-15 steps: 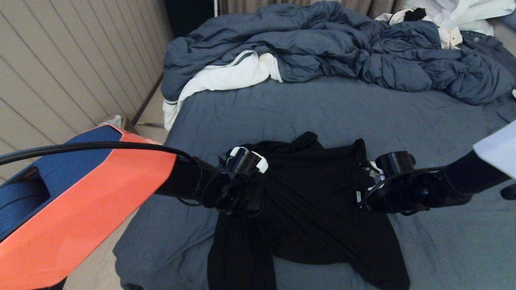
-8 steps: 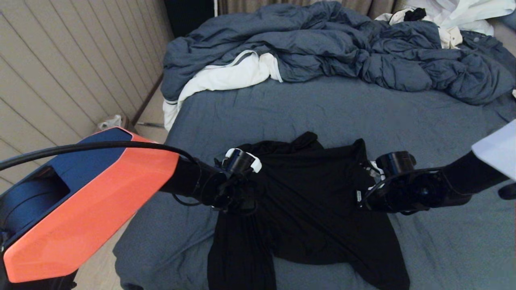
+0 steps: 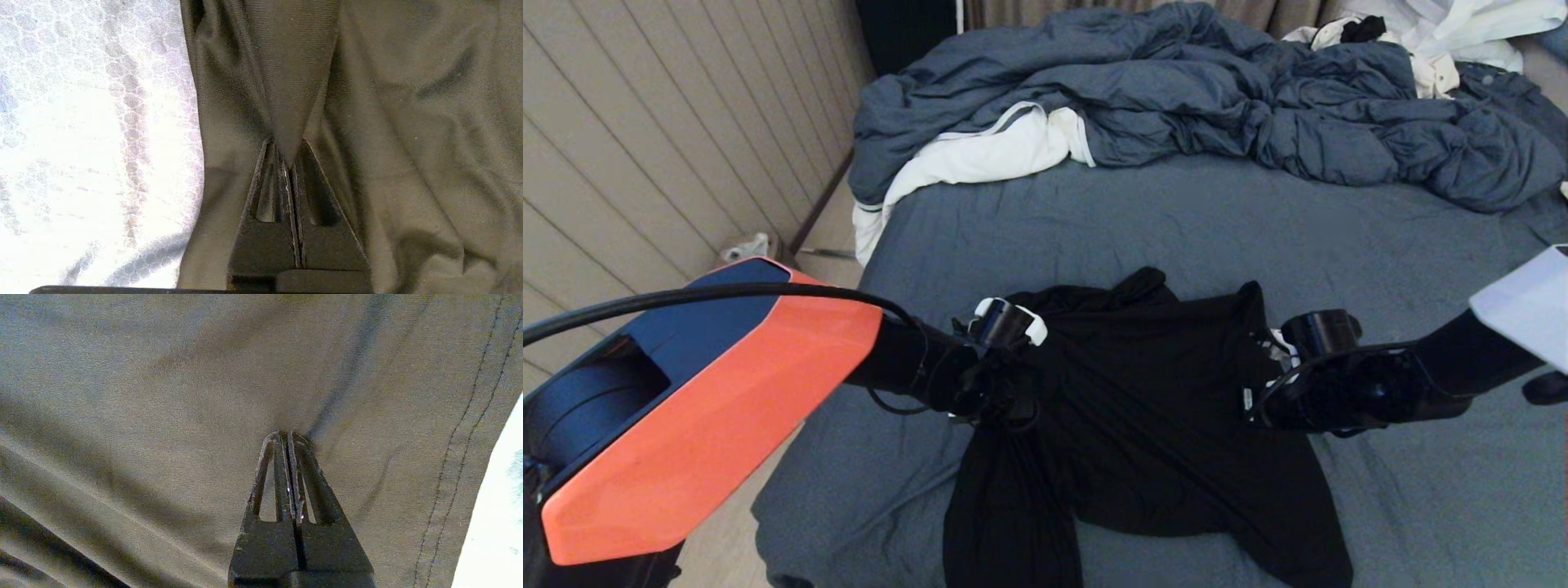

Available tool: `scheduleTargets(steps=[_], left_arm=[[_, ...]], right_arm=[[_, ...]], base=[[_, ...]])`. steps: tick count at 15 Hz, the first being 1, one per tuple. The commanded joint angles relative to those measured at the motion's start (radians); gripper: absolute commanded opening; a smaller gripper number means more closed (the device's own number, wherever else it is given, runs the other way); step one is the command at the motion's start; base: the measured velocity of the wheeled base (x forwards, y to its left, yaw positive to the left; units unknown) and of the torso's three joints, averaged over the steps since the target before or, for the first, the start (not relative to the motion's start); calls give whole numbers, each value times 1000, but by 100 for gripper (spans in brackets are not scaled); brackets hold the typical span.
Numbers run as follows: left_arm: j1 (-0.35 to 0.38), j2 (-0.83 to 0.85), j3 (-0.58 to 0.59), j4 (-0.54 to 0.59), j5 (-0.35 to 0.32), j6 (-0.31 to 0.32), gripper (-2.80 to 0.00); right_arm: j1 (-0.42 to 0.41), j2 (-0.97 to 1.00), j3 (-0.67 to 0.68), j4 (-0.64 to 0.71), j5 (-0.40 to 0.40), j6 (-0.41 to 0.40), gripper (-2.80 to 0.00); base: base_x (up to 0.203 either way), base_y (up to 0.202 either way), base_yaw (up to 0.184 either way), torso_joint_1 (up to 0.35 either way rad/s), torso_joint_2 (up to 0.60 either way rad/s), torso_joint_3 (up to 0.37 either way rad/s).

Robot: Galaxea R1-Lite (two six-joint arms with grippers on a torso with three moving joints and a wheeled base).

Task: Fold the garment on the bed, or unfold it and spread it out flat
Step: Unford the black T-shirt

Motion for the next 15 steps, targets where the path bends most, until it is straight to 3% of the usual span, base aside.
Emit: scheduleTargets(steps=[1, 4, 9, 11, 15], left_arm=[[9, -2, -8, 3, 2, -3, -280], [69, -42, -29, 7, 21, 68, -280], [181, -88, -76, 4, 42, 295, -280], [192, -60, -94, 2, 41, 327, -280], [193, -3, -103, 2, 40, 330, -280]], right_arm=[[-1, 4, 0, -2, 1, 2, -280], [-1, 3, 0, -3, 1, 3, -280], [-1, 2, 1, -3, 1, 3, -280], [-1, 2, 1, -3, 1, 3, -280], [2, 2, 11, 0, -1, -1, -280]], base=[[0, 0, 0, 0, 0, 0], [0, 0, 0, 0, 0, 0], [0, 0, 0, 0, 0, 0], [0, 0, 0, 0, 0, 0], [0, 0, 0, 0, 0, 0]])
